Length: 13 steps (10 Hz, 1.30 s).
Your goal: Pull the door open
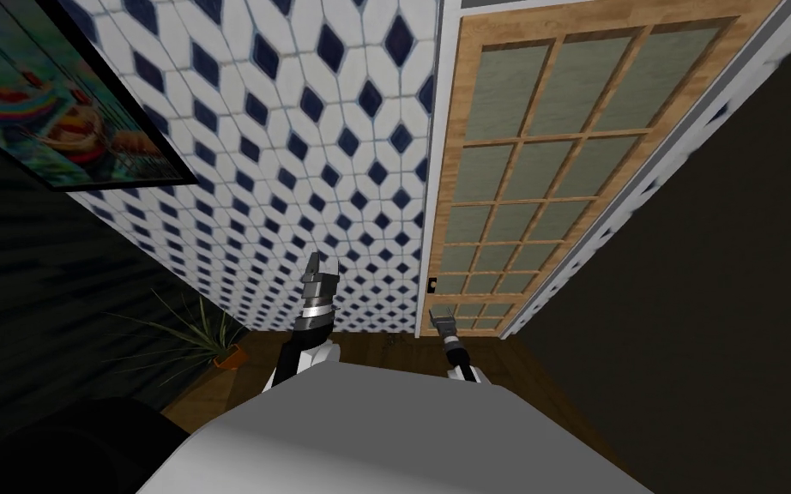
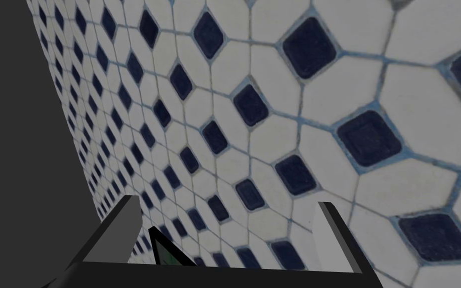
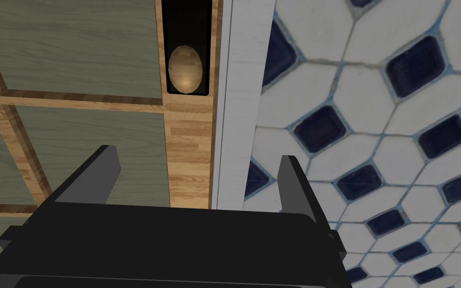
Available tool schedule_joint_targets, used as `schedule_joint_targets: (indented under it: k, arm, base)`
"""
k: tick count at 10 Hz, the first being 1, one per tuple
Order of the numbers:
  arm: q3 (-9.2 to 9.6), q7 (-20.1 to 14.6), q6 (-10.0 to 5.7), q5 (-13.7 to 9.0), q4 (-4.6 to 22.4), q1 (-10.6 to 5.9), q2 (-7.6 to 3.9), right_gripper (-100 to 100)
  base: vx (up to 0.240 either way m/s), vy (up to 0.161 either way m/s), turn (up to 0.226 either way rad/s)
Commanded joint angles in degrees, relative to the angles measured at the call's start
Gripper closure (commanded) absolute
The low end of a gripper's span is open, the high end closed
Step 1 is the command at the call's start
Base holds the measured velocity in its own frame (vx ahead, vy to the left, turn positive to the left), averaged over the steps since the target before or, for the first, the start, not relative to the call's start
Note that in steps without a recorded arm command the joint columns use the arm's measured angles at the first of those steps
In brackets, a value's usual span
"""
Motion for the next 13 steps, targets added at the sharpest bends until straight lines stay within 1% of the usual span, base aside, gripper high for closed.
schedule_joint_targets:
  k: [1,2,3,4,5,6,7,8,9,10,11,12,13]
  arm:
    - [-0.75,0.41,-0.99,-0.51,2.34,-1.14,-0.64,-100]
    - [-2.22,0.17,-1.23,-1.54,2.93,-1.28,-2.58,-100]
    - [-2.22,0.17,-1.23,-1.54,2.93,-1.28,-2.58,-100]
    - [-3.98,-0.12,-1.52,-2.76,3.64,-1.44,-4.25,-100]
    - [-3.98,-0.12,-1.52,-2.76,3.19,-1.44,-4.25,-100]
    - [-3.98,-0.12,-1.52,-2.76,3.63,-1.44,-4.25,-100]
    - [-4.58,-0.21,-1.62,-3.19,3.88,-1.5,-4.69,-100]
    - [-5.77,-0.41,-1.81,-4.01,4.35,-1.61,-5.41,-100]
    - [-6.84,-0.58,-1.99,-4.76,4.78,-1.71,-5.87,-100]
    - [-6.84,-0.58,-1.99,-4.76,4.78,-1.71,-5.87,-100]
    - [-8.4,-0.84,-2.24,-5.85,5.4,-1.85,-6.25,-100]
    - [-7.64,-0.74,-2.07,-5.32,5.15,-1.76,-6.09,-100]
    - [-8.86,-0.29,-2.31,-6.1,5.76,-1.94,-6.42,-100]
  base:
    - [-0.117,0.005,0.032]
    - [-0.098,0.037,0.258]
    - [-0.063,0.028,0.132]
    - [-0.018,0.031,0.265]
    - [0.006,0.013,0.133]
    - [0.016,0.002,-0.013]
    - [0.019,0.005,0.071]
    - [0.03,0.008,0.225]
    - [0.049,-0.007,0.259]
    - [0.042,-0.007,0.083]
    - [0.06,0.008,0.199]
    - [0.033,-0.001,0.05]
    - [0.008,-0.021,0.191]
